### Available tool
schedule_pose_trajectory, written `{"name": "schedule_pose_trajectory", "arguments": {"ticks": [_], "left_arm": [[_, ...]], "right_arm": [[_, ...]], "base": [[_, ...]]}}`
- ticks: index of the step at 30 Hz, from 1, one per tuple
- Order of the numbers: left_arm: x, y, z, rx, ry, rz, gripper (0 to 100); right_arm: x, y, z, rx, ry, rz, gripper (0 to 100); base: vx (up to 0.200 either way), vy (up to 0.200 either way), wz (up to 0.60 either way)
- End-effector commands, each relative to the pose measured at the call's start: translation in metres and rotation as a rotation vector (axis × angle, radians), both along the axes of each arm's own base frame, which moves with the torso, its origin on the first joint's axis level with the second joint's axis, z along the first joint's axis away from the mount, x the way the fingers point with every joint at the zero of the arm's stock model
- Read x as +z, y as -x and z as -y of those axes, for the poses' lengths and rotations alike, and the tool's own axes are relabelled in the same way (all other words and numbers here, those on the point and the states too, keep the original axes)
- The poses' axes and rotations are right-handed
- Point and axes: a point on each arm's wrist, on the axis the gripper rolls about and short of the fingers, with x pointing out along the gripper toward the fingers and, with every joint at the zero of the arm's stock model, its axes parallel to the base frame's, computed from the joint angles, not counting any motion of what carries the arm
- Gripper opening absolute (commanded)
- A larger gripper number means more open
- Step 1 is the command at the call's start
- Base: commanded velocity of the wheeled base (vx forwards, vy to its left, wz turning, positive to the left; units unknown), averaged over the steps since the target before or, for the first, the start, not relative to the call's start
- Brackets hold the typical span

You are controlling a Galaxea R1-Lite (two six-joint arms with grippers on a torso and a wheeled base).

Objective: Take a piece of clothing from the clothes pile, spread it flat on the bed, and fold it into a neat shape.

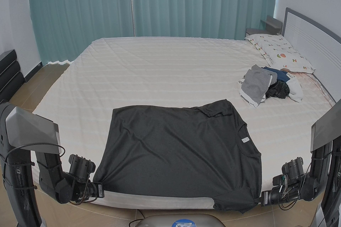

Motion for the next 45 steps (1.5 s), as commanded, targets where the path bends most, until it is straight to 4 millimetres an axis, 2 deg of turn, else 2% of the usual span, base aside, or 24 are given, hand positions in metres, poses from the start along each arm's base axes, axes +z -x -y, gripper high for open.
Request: {"name": "schedule_pose_trajectory", "arguments": {"ticks": [1,5,6,11,12,16,23,28,35,45], "left_arm": [[0.001,-0.003,0.002,-0.002,0.008,0.015,0],[-0.003,-0.008,0.004,0.022,0.028,0.018,0],[-0.004,-0.009,0.004,0.023,0.032,0.015,100],[-0.005,-0.010,0.004,0.015,0.052,0.015,100],[-0.004,-0.011,0.004,0.013,0.065,0.017,100],[-0.001,-0.015,0.003,0.026,0.120,0.031,100],[0.019,-0.028,0.000,0.033,0.192,0.121,100],[0.030,-0.038,-0.002,0.083,0.250,0.184,100],[0.041,-0.051,-0.006,0.162,0.378,0.235,100],[0.039,-0.055,-0.010,0.162,0.414,0.226,100]], "right_arm": [[0.000,0.004,0.000,0.003,0.001,-0.009,0],[-0.002,0.002,0.000,-0.004,-0.002,0.004,0],[-0.002,0.000,0.000,-0.009,-0.006,0.014,0],[-0.007,-0.002,0.001,-0.016,-0.007,0.023,0],[-0.007,-0.002,0.000,-0.015,-0.008,0.022,100],[-0.004,-0.004,0.003,-0.035,-0.011,0.041,100],[0.017,-0.020,0.026,-0.185,-0.055,0.238,100],[0.026,-0.029,0.029,-0.255,-0.108,0.333,100],[0.027,-0.033,0.029,-0.287,-0.142,0.354,100],[0.018,-0.033,0.026,-0.280,-0.139,0.317,100]], "base": [[0.000,0.000,0.00],[0.000,0.000,0.00],[0.000,0.000,0.00],[0.000,0.000,0.00],[0.000,0.000,0.00],[0.000,0.000,0.00],[0.000,0.000,0.00],[0.000,0.000,0.00],[0.000,0.000,0.00],[0.200,0.000,0.00]]}}
